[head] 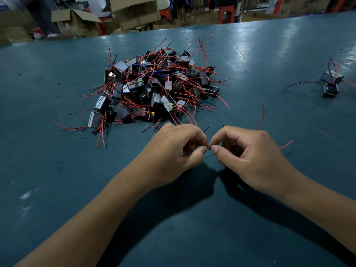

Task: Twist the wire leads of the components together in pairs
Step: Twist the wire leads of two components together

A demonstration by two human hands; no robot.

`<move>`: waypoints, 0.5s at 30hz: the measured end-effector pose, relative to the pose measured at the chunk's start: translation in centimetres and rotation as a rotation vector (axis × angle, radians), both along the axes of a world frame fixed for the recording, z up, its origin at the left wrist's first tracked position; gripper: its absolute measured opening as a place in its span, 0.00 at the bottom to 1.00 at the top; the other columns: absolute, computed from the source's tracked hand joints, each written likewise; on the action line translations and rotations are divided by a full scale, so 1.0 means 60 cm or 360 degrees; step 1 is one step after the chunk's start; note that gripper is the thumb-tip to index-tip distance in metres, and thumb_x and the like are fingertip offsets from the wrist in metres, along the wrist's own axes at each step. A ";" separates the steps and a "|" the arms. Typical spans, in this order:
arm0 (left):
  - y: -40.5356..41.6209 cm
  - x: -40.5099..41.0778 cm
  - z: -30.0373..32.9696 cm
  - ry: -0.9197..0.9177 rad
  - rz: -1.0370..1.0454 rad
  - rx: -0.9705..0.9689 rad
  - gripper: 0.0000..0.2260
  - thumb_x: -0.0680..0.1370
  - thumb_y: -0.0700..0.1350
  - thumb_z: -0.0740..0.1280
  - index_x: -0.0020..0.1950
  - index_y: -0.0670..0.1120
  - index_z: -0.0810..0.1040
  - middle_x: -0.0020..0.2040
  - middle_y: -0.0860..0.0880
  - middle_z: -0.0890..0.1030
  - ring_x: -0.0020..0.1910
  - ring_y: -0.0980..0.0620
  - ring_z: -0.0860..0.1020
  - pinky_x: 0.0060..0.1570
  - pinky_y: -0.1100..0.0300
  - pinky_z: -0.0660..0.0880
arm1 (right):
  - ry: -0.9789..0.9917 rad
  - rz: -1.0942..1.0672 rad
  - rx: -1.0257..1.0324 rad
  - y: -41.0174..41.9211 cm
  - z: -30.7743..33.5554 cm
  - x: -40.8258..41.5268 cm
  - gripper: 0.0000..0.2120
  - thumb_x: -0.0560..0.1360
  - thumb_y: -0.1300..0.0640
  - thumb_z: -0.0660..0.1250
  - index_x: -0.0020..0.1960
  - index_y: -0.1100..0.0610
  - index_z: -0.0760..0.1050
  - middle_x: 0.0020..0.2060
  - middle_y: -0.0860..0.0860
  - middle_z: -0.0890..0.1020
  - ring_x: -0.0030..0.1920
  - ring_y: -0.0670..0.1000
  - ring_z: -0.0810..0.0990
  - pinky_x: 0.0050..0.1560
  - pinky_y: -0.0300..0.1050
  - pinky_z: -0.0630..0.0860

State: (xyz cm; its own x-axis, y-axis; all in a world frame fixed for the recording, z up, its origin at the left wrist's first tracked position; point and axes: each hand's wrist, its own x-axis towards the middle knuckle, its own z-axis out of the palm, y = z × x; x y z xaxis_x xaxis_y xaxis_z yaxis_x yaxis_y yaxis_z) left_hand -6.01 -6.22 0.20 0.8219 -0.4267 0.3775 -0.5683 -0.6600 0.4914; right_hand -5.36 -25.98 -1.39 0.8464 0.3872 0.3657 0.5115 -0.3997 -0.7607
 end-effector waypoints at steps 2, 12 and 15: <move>0.000 0.000 -0.001 0.0054 -0.0023 -0.0043 0.04 0.75 0.44 0.68 0.43 0.53 0.75 0.36 0.54 0.78 0.38 0.54 0.75 0.48 0.60 0.68 | 0.0007 0.0022 -0.0005 -0.001 0.000 0.001 0.05 0.74 0.54 0.68 0.40 0.50 0.76 0.24 0.43 0.71 0.26 0.43 0.66 0.29 0.32 0.62; 0.010 0.005 0.001 -0.0314 0.0033 -0.0056 0.12 0.73 0.47 0.74 0.55 0.49 0.80 0.47 0.55 0.78 0.45 0.57 0.75 0.49 0.51 0.71 | 0.0085 -0.0056 0.0051 -0.004 0.001 0.004 0.05 0.73 0.53 0.67 0.39 0.50 0.75 0.25 0.48 0.73 0.26 0.44 0.66 0.29 0.37 0.65; 0.007 0.005 0.001 -0.0766 0.0068 0.0202 0.09 0.74 0.48 0.74 0.53 0.49 0.84 0.54 0.50 0.80 0.50 0.49 0.76 0.52 0.51 0.67 | 0.0177 -0.0044 0.0130 -0.002 0.003 0.005 0.04 0.72 0.53 0.66 0.39 0.52 0.76 0.25 0.51 0.75 0.27 0.51 0.68 0.30 0.46 0.67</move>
